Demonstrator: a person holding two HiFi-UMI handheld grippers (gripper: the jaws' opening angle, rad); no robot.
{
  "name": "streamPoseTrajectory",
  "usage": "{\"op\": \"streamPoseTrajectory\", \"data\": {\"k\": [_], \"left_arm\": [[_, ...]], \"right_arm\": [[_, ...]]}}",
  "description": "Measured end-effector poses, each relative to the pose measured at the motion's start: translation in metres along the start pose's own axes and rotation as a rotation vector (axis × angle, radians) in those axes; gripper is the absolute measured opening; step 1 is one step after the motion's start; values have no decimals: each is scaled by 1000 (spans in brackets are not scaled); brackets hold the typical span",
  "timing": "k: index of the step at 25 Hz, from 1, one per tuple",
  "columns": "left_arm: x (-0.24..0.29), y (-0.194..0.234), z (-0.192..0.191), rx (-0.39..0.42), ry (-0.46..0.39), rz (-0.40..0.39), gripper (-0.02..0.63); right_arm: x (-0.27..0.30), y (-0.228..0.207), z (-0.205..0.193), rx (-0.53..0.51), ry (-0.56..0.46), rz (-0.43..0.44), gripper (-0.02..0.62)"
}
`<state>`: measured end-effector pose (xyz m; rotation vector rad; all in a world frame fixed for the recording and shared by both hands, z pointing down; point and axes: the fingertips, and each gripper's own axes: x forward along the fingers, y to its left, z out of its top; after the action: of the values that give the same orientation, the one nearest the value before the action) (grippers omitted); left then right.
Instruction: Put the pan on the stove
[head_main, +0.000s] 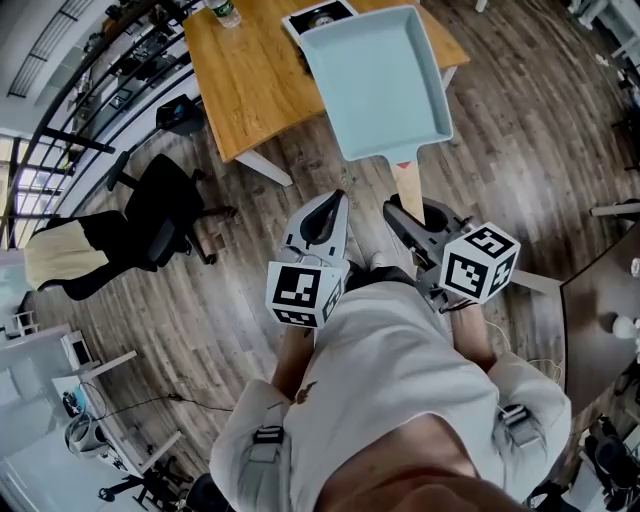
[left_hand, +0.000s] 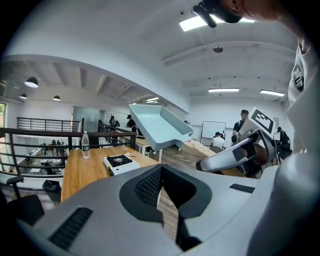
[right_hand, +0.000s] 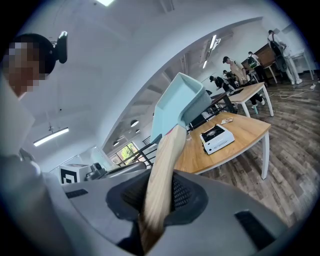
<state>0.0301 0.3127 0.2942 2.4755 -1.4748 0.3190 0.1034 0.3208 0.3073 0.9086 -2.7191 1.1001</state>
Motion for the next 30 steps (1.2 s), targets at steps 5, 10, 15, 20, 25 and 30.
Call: {"op": "streamPoseTrajectory", "data": {"k": [5, 10, 15, 20, 25, 30], "left_arm": [[16, 20, 4, -5, 0, 6, 20], [36, 45, 9, -7, -3, -7, 20], [60, 76, 16, -2, -9, -33, 20], [81, 106, 25, -9, -7, -69, 20], [98, 130, 34, -7, -5, -100, 20], [112, 154, 42, -3, -5, -122, 20]], "right_arm": [[19, -11, 14, -1, 2, -1, 78], [45, -22, 29, -5, -2, -11, 78], [75, -36, 43, 0, 1, -50, 78], [104, -43, 60, 4, -2, -82, 78], [128, -49, 78, 5, -18, -108, 78], [148, -58, 93, 5, -30, -141, 78]]}}
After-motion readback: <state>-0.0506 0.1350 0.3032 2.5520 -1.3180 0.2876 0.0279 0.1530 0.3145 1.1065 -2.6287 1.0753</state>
